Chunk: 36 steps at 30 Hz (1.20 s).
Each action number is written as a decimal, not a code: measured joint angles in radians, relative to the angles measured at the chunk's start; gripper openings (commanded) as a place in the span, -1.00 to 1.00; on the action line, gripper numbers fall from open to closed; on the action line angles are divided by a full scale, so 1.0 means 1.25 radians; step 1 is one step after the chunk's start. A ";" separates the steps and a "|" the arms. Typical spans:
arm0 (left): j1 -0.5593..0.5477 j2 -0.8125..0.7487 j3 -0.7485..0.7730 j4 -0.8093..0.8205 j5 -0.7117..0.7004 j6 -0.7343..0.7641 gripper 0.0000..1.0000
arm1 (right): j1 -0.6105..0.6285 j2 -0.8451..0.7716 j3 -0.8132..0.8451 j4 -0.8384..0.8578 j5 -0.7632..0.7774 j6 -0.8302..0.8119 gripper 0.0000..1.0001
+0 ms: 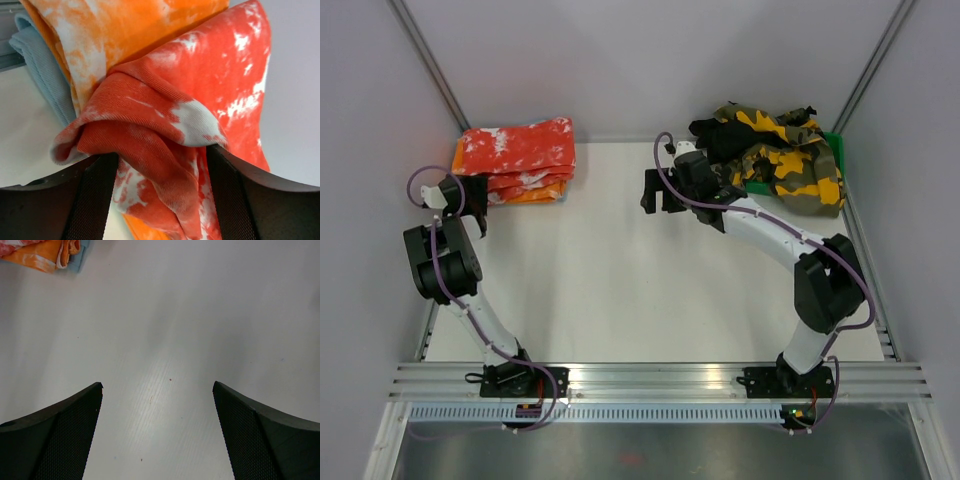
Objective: Fold and stack the trousers
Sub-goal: Neatly place the folded trousers to the corner
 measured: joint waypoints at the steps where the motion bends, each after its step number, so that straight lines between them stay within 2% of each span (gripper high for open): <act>1: 0.000 0.007 0.002 0.002 0.002 0.000 0.44 | 0.000 0.005 0.000 -0.002 0.000 0.000 0.96; 3: 0.002 0.023 0.008 0.002 0.005 0.001 -0.12 | 0.000 0.013 0.000 -0.005 0.000 0.000 0.96; 4: 0.003 0.028 0.009 0.002 0.006 0.003 -0.69 | 0.000 0.014 0.000 -0.007 0.000 0.000 0.96; 5: 0.004 0.030 0.010 0.002 0.008 0.006 -0.93 | 0.000 0.015 0.000 -0.009 0.000 0.000 0.96; 6: 0.006 0.033 0.010 0.002 0.015 0.010 -0.95 | 0.000 0.015 0.001 -0.008 0.000 0.000 0.96; 19: 0.031 0.019 0.062 0.021 0.094 0.145 -0.95 | 0.000 0.045 0.023 -0.009 -0.027 0.003 0.96; 32: 0.067 0.016 0.102 0.058 0.132 0.183 -0.92 | 0.000 0.075 0.033 0.003 -0.065 0.020 0.96; 33: 0.069 0.017 0.102 0.057 0.133 0.185 -0.81 | 0.000 0.077 0.034 0.004 -0.067 0.020 0.96; 34: 0.070 0.019 0.102 0.056 0.133 0.186 -0.48 | 0.000 0.078 0.035 0.004 -0.068 0.021 0.96; 35: 0.072 0.019 0.102 0.054 0.132 0.190 -0.32 | 0.000 0.079 0.036 0.002 -0.069 0.021 0.96; 36: 0.074 0.019 0.102 0.054 0.133 0.191 0.12 | 0.000 0.079 0.038 0.002 -0.070 0.021 0.96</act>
